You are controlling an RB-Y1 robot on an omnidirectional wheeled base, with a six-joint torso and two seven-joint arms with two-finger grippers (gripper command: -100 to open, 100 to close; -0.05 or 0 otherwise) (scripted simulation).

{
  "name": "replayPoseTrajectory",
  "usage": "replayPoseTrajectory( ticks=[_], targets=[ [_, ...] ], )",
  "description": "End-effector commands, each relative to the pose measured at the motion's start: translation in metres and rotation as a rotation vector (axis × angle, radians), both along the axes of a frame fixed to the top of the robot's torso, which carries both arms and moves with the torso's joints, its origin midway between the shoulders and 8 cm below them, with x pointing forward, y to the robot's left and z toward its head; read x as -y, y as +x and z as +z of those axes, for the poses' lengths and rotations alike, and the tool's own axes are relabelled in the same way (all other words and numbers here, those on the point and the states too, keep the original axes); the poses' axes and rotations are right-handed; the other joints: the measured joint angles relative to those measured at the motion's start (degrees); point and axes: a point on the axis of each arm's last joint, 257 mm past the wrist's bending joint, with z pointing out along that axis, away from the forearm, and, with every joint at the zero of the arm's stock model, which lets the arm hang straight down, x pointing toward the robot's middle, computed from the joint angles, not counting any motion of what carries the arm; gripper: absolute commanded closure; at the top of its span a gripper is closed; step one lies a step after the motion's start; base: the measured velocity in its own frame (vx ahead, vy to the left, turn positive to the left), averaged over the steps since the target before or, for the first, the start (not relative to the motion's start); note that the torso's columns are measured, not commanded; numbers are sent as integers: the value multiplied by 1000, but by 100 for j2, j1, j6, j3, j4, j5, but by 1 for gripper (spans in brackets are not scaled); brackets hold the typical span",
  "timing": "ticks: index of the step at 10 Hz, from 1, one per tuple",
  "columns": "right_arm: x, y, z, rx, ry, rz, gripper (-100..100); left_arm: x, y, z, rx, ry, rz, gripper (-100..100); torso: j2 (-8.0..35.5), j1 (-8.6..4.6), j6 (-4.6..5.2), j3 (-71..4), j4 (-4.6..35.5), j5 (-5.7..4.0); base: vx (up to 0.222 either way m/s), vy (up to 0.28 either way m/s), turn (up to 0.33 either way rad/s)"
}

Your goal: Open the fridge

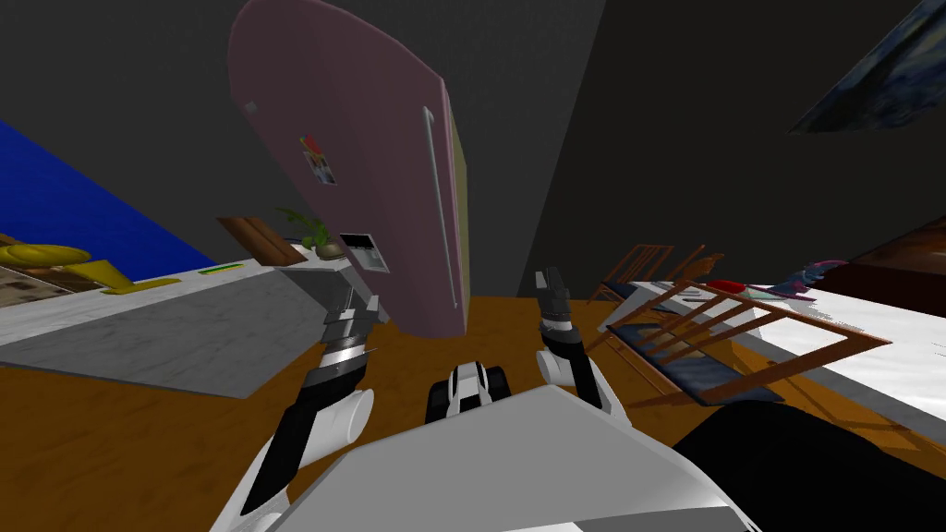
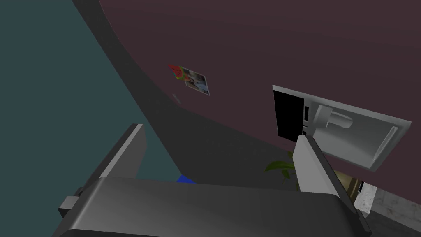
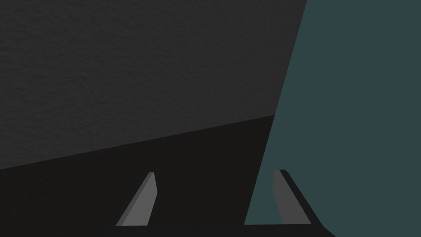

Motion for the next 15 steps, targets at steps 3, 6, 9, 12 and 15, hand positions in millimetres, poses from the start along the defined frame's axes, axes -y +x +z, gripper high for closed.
replayPoseTrajectory(
  ticks=[3,6,9,12,15],
  targets=[
    [0,0,0,0,0,0,0,-23,11,-34,-115,-107,-17,-100,11,10,1,7,4,3,166,-203,102],
    [0,0,0,0,0,0,0,-35,14,-53,-170,-170,-20,-100,14,4,1,8,5,2,154,-215,87],
    [0,0,0,0,0,0,0,-48,17,-75,-232,-244,-21,-100,24,16,1,15,8,6,101,-181,100],
    [0,0,0,0,0,0,0,-63,18,-100,-296,-340,-18,-100,0,1,1,-1,0,1,143,-210,94],
    [0,0,0,0,0,0,0,-75,16,-125,-350,-440,-11,-100,16,18,2,10,6,5,135,-208,100]
  ],
)
